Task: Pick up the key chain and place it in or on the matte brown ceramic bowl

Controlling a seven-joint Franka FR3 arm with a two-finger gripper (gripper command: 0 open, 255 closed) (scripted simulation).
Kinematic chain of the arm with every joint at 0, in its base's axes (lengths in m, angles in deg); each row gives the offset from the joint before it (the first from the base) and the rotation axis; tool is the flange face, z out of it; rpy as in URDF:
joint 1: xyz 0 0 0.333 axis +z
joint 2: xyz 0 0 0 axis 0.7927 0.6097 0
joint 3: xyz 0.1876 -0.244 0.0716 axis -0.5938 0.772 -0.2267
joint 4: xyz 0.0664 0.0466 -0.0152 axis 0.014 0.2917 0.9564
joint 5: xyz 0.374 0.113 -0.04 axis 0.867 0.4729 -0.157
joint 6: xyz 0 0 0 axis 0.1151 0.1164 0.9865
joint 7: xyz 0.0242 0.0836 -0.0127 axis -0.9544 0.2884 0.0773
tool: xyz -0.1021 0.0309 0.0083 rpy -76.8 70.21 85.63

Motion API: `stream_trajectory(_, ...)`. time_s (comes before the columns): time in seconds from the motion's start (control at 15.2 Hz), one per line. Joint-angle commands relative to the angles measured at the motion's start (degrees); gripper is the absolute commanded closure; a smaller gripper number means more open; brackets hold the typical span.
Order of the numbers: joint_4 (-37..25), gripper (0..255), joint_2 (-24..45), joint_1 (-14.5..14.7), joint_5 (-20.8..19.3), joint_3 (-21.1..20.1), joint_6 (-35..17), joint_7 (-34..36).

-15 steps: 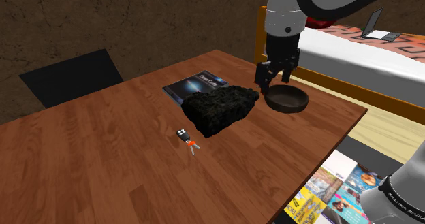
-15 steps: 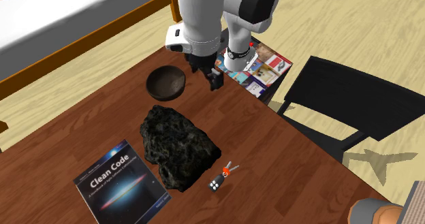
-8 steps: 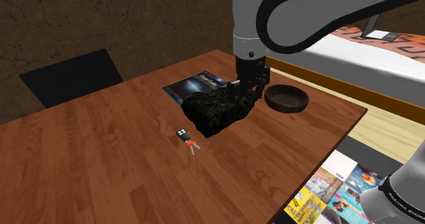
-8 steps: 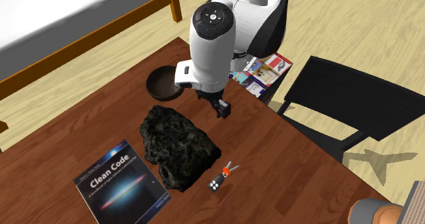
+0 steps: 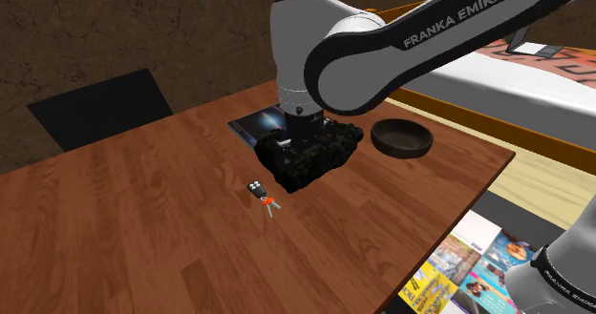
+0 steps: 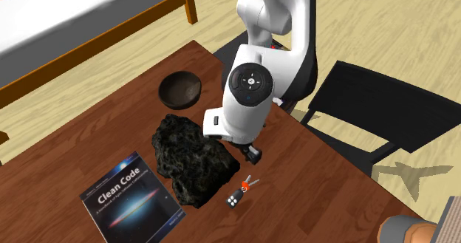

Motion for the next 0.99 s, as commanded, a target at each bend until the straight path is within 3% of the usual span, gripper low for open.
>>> stream_trajectory(0.0,-3.57,0,4.93,1.06,-2.48,-0.78,-1.08,2.94)
stream_trajectory(0.46,-16.36,0,19.42,6.01,-9.93,-1.11,-1.77,10.26)
stream_trajectory(0.92,-14.53,0,22.17,6.06,-11.79,-0.75,-5.97,11.43)
